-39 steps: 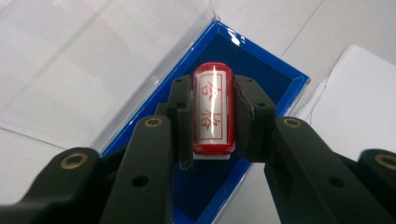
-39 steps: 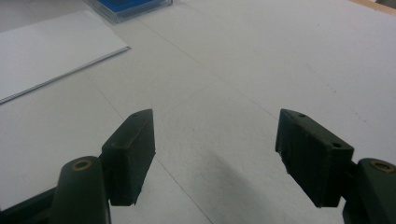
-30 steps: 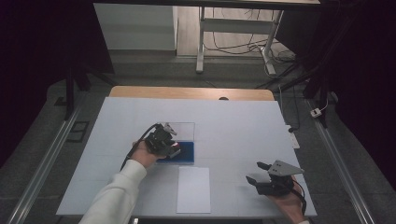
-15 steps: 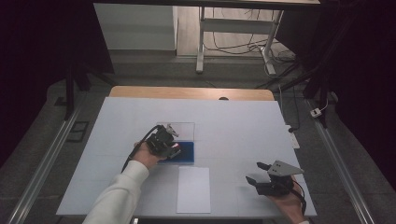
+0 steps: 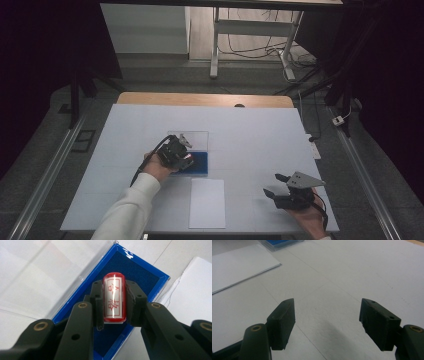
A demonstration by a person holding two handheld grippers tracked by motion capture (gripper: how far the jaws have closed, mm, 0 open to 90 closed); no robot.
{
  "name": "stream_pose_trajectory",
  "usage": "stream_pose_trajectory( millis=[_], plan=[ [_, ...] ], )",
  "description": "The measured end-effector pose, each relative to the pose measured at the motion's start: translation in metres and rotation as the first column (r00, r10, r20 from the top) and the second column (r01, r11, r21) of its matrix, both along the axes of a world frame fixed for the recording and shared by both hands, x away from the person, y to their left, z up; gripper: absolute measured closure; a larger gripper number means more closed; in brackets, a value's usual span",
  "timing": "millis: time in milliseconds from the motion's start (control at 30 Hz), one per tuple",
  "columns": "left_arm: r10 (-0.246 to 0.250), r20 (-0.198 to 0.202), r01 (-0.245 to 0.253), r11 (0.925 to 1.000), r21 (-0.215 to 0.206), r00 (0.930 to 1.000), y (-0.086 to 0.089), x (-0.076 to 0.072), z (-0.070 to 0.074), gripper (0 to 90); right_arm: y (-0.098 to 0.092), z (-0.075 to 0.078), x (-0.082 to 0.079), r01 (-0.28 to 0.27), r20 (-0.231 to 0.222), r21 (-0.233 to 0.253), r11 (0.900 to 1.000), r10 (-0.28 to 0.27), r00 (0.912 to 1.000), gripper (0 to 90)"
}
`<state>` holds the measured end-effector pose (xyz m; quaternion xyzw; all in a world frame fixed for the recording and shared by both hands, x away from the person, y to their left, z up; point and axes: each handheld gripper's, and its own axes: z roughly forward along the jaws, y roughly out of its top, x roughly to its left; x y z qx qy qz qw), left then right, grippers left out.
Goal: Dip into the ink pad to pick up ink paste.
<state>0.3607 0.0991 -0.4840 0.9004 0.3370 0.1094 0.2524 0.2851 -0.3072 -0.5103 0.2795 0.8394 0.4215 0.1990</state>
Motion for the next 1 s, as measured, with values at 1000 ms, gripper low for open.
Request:
stream_pose_trajectory(
  millis=[1000],
  plan=[
    [-0.012, 0.048, 0.016, 0.9963, -0.084, 0.9988, 0.018, -0.008, 0.045, 70.2, -0.003, 0.000, -0.001, 0.008, 0.001, 0.020, 1.000, -0.008, 1.0000, 29.7]
  ],
)
